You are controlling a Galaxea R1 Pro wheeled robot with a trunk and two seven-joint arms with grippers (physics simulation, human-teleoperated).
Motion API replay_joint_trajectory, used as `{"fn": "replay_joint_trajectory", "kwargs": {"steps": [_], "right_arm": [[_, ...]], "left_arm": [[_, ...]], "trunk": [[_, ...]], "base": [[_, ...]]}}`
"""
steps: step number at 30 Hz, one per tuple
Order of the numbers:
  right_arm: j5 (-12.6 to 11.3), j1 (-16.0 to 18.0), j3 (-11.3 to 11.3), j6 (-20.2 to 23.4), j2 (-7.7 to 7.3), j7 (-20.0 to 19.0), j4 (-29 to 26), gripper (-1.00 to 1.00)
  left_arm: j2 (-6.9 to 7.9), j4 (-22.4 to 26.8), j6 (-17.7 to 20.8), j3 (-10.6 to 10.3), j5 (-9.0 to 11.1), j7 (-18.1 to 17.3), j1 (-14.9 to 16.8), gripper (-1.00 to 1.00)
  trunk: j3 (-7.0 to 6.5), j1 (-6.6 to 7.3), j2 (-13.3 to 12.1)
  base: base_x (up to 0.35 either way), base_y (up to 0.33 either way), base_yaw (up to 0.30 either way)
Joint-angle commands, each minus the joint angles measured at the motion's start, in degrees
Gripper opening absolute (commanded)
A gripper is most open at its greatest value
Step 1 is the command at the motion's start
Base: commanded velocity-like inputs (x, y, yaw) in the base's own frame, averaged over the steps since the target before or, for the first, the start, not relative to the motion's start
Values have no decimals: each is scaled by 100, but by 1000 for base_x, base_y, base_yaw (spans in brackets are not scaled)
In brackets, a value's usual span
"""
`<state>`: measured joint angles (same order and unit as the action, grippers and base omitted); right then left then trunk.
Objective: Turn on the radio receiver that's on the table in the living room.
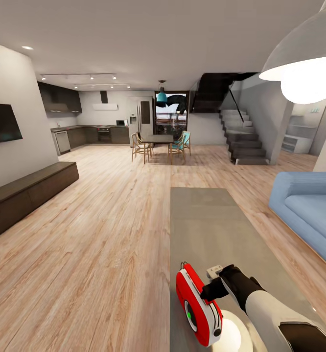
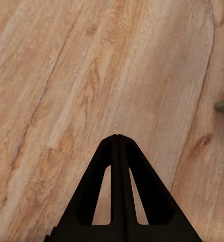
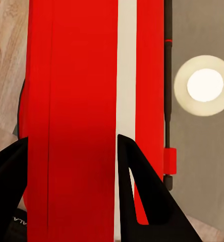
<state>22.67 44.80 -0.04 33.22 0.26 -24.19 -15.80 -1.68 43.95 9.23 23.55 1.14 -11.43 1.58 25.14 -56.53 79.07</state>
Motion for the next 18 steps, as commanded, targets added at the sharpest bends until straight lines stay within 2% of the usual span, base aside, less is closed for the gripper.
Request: {"fn": "replay_joint_trajectory", "kwargs": {"steps": [1,15,16,18], "right_arm": [[-26,2,-10,5,0,-5,-3,-100],[-34,2,30,9,-4,36,6,-100],[-34,2,30,6,-6,36,6,100],[-34,2,30,3,-7,37,6,100]], "left_arm": [[0,0,0,0,0,0,0,-100],[1,0,0,0,0,0,0,-100],[0,0,0,0,0,0,0,-100],[1,0,0,0,0,0,0,-100]], "trunk": [[0,0,0],[0,0,0],[0,0,0],[0,0,0]], "base": [[0,0,0],[0,0,0],[0,0,0],[0,0,0]]}}
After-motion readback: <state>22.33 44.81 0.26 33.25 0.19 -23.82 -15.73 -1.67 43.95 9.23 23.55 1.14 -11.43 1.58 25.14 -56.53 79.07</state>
